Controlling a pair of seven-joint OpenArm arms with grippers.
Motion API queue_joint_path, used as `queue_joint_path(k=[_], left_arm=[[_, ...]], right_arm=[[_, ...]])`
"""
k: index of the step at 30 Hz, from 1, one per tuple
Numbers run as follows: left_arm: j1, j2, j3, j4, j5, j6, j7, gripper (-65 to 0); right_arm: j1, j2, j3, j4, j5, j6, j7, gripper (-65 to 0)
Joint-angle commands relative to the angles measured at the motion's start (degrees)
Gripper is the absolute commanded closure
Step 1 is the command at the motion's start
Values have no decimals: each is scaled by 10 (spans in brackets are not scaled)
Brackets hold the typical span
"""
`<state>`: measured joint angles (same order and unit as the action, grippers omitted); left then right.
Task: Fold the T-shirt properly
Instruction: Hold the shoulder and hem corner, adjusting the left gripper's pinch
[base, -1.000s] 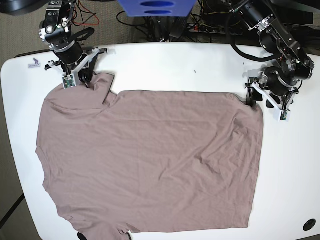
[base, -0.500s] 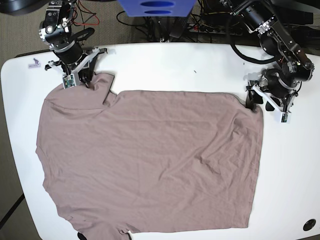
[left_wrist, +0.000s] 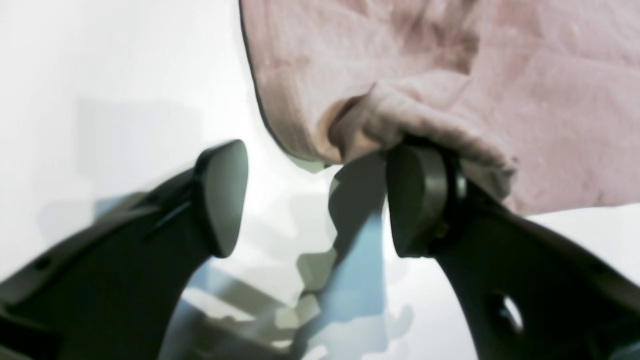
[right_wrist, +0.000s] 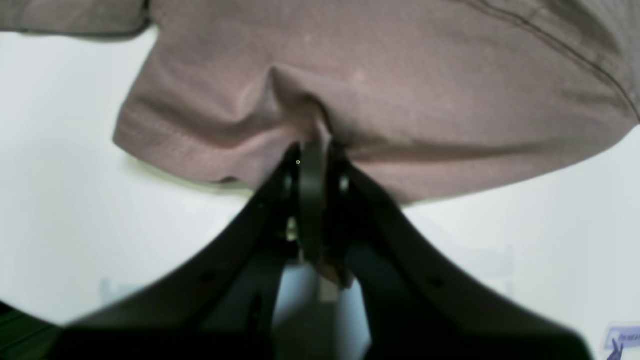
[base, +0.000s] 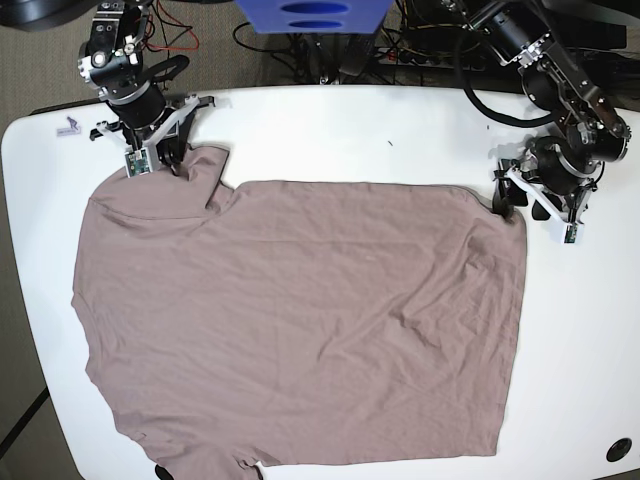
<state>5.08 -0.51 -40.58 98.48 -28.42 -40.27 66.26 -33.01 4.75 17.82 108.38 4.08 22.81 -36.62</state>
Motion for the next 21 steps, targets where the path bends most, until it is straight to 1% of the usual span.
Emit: queue_joint_path(k=[1, 12, 16, 18, 20, 21], left_arm=[[-2, -4, 2, 6, 4, 3, 12, -425], [-16, 1, 28, -1, 19, 3, 5, -429], [-20, -2, 30, 1, 23, 3, 2, -409], [-21, -3, 29, 1, 21, 3, 3, -376], [-22, -4, 26, 1, 20, 3, 1, -322], [-19, -4, 22, 2, 18, 3, -3, -251]], right_arm=[[-5, 3, 1, 3, -6, 3, -13, -6], [-3, 3, 4, 4, -4, 2, -8, -5], [-3, 2, 4, 3, -9, -1, -9, -5], [-3, 2, 4, 4, -8, 0, -9, -5], [-3, 2, 4, 4, -8, 0, -9, -4], [-2, 2, 5, 6, -9, 0, -8, -4]])
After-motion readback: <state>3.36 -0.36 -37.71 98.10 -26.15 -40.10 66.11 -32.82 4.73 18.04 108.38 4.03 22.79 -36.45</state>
